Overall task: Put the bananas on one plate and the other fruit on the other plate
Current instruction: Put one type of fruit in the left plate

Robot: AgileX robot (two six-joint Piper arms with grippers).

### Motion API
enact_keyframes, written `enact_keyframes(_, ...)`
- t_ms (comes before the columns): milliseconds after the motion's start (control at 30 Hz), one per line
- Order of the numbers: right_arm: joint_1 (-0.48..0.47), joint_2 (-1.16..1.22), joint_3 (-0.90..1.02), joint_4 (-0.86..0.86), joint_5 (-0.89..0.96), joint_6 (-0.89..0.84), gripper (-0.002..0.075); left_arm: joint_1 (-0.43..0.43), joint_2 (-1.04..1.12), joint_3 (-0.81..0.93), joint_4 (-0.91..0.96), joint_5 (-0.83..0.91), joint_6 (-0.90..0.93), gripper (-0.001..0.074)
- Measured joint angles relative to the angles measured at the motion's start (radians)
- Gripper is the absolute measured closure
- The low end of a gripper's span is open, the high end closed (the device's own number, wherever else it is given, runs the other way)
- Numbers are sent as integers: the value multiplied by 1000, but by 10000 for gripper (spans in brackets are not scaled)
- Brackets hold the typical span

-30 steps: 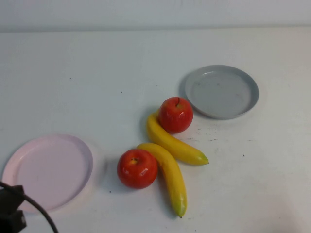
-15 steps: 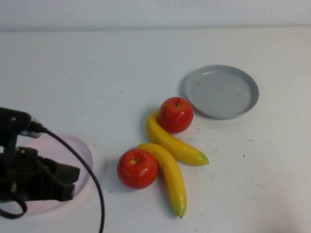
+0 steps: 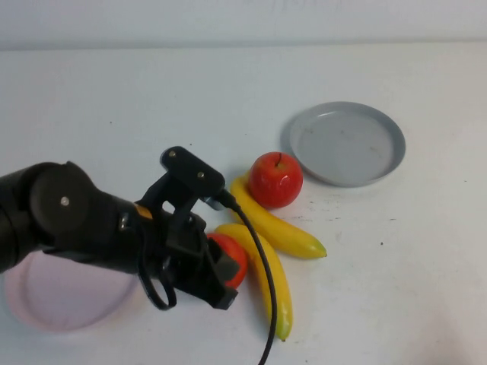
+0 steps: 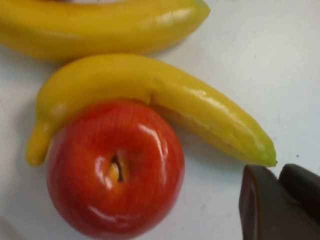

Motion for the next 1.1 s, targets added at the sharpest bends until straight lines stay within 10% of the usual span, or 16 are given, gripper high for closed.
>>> enact_keyframes(100,0,0,0,0,0,0,741,-5,17,-45,22,13,34,589)
enact_keyframes(267,0,0,0,0,0,0,741,-6,19,-64,87,14,53,176)
enact_keyframes(367,0,0,0,0,0,0,741,-6,21,-64,144,0,56,81)
enact_keyframes(1100,0,0,0,0,1,0,741,-6,105,-64,262,-107,-37,66)
